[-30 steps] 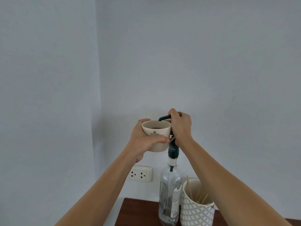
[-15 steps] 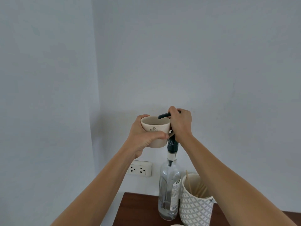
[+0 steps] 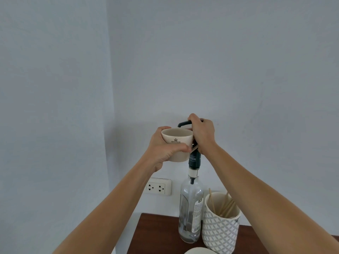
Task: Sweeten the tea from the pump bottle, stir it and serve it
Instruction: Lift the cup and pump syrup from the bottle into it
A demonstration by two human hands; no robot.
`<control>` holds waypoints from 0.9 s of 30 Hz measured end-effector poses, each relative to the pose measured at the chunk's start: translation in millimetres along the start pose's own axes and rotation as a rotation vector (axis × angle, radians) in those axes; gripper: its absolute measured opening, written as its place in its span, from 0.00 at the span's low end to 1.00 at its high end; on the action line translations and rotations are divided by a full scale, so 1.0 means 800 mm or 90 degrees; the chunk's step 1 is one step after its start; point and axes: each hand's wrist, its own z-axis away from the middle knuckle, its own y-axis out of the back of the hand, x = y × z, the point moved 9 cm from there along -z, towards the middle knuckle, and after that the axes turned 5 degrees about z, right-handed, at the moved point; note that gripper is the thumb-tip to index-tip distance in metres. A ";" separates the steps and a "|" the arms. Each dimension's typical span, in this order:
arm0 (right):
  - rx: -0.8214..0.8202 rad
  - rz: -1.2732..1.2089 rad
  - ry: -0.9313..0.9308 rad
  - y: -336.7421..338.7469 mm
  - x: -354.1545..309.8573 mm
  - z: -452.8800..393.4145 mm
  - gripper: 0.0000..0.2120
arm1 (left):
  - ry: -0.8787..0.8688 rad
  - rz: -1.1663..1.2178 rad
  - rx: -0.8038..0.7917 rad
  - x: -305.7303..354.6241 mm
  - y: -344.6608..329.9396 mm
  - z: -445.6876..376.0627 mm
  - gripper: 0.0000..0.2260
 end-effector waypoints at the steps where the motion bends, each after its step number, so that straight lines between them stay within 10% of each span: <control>1: -0.002 -0.001 0.002 -0.001 0.000 0.001 0.10 | 0.002 0.002 0.002 -0.001 0.001 0.000 0.40; 27: 0.015 -0.003 -0.021 0.003 0.010 -0.001 0.12 | 0.018 -0.002 0.007 -0.003 0.001 0.003 0.41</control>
